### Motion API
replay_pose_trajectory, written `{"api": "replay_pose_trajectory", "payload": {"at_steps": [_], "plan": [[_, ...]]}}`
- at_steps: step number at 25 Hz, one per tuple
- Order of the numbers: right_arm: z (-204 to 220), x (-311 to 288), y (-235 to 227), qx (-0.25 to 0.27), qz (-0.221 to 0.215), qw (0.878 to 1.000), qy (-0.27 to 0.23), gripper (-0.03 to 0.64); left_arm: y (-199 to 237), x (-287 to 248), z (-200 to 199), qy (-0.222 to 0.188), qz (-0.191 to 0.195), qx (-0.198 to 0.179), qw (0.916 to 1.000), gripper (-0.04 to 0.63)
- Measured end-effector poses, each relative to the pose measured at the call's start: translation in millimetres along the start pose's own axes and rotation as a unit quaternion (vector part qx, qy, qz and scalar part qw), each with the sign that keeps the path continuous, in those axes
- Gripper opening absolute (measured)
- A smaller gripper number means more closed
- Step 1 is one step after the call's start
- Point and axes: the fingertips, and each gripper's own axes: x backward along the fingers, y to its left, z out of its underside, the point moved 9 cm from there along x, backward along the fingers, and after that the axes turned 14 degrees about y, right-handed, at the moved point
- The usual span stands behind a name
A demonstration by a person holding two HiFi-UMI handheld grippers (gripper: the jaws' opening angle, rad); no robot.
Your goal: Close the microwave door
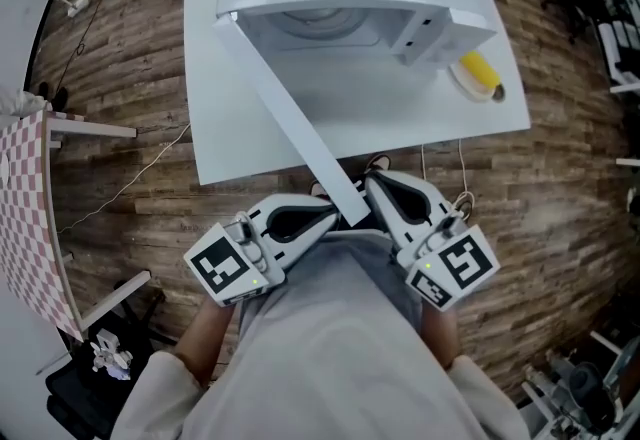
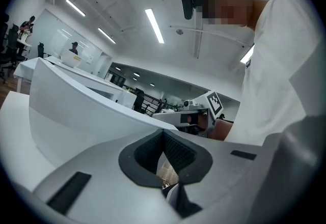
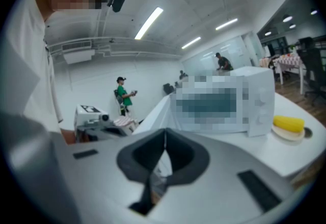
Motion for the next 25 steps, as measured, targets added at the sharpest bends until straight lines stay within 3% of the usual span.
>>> {"api": "replay_pose_trajectory", "payload": {"at_steps": [25], "plan": [[-0.9,19.9,-15.8,-0.011,0.02,1.0,-0.014,0.023,8.4,-25.0,-11.0,-0.016,0.02,0.007,0.9997,0.018]]}}
